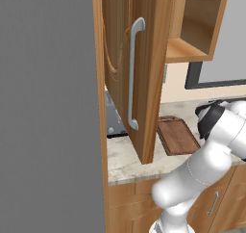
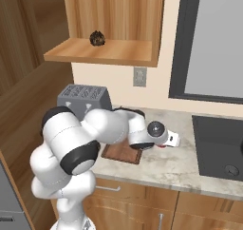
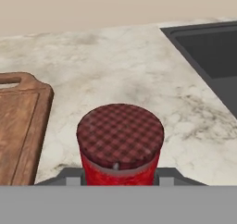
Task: Pick the bread, place it on the cutting board, pick the jam, place it on the counter, and close the cabinet.
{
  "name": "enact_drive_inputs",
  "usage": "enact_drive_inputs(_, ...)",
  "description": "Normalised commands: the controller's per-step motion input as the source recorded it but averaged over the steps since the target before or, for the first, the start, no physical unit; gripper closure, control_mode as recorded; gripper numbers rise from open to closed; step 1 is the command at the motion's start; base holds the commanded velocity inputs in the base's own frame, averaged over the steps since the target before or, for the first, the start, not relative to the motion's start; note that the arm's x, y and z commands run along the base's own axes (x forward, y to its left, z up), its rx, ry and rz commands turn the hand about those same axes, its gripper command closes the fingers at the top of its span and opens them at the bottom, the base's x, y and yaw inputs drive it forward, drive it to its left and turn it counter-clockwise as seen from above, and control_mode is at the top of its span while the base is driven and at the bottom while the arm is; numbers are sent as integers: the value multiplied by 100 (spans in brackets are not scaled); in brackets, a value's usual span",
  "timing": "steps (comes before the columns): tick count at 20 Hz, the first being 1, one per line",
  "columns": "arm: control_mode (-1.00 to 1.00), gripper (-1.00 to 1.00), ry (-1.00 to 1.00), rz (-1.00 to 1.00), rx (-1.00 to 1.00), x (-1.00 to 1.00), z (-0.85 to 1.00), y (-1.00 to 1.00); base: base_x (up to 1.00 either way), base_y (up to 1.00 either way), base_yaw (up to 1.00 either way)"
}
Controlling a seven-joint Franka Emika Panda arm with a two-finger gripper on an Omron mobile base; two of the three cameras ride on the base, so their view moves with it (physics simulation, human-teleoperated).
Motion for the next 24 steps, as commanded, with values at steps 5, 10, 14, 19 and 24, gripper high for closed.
enact_drive_inputs(5,-100,100,-2,0,0,1,-16,-1,0,0,0)
enact_drive_inputs(10,-100,100,-1,0,0,0,-15,0,0,0,0)
enact_drive_inputs(14,-100,100,0,0,0,0,-10,0,0,0,0)
enact_drive_inputs(19,-100,100,0,0,0,0,-12,0,0,0,0)
enact_drive_inputs(24,-100,100,-1,0,0,0,-14,0,0,0,0)
